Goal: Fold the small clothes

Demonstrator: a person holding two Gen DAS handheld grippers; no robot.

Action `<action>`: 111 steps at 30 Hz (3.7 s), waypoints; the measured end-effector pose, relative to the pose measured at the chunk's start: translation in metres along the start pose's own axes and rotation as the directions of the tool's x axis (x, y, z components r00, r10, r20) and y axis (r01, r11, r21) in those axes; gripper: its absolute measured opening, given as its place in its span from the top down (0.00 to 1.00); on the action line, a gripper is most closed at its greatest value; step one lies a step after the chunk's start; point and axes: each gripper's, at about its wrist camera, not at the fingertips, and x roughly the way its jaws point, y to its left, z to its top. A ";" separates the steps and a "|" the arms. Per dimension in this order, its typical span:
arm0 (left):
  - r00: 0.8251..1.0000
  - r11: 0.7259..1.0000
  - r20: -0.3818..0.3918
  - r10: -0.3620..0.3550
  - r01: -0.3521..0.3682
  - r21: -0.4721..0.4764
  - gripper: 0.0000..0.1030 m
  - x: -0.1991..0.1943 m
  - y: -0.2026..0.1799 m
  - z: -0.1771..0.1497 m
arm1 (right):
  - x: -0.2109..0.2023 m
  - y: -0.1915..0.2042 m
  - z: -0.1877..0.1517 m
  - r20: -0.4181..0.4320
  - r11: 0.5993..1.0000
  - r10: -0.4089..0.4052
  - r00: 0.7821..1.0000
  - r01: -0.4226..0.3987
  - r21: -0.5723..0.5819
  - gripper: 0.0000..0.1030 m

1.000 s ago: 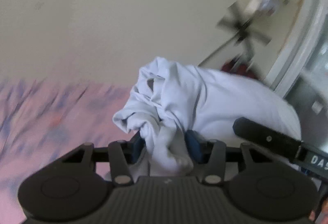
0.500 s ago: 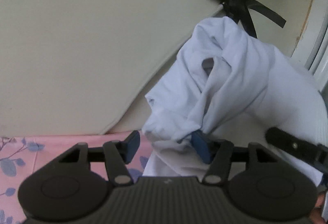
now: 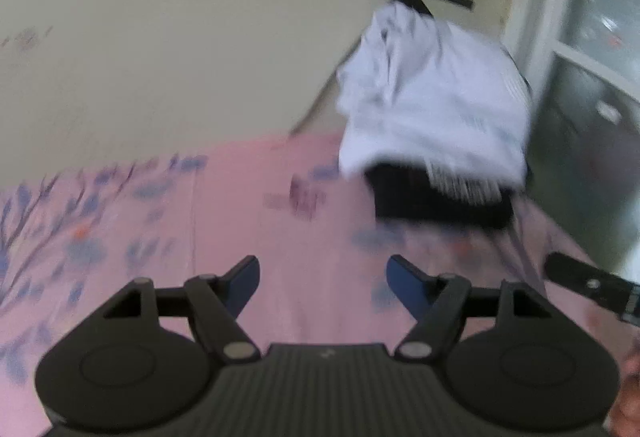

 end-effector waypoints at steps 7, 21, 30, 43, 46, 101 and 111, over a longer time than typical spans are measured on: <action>0.984 0.983 0.076 0.159 -0.165 0.077 0.28 -0.159 0.086 -0.054 | -0.040 0.040 -0.051 -0.061 0.999 0.031 0.998 -0.032 -0.005 0.48; 0.983 0.991 0.146 0.113 -0.122 0.058 0.15 -0.167 0.099 -0.106 | -0.030 0.077 -0.087 -0.020 0.969 -0.233 0.972 0.230 -0.088 0.46; 0.960 0.975 0.199 0.198 -0.215 0.064 0.03 -0.064 0.042 -0.112 | -0.003 0.083 -0.097 0.069 0.897 -0.413 0.908 0.419 -0.145 0.27; 0.926 0.934 0.249 0.285 -0.326 0.143 0.00 -0.066 0.024 -0.128 | 0.003 0.083 -0.099 0.050 0.882 -0.442 0.896 0.444 -0.157 0.13; 0.937 0.941 0.230 0.263 -0.302 0.151 0.00 -0.065 0.025 -0.128 | 0.003 0.085 -0.099 0.050 0.881 -0.443 0.895 0.445 -0.159 0.12; 0.946 0.948 0.127 0.300 -0.310 0.072 0.00 -0.058 0.043 -0.125 | -0.015 0.083 -0.102 0.105 0.915 -0.373 0.922 0.385 -0.125 0.11; 0.948 0.950 0.146 0.284 -0.298 0.087 0.00 -0.061 0.040 -0.127 | -0.019 0.086 -0.104 0.109 0.919 -0.360 0.926 0.372 -0.128 0.11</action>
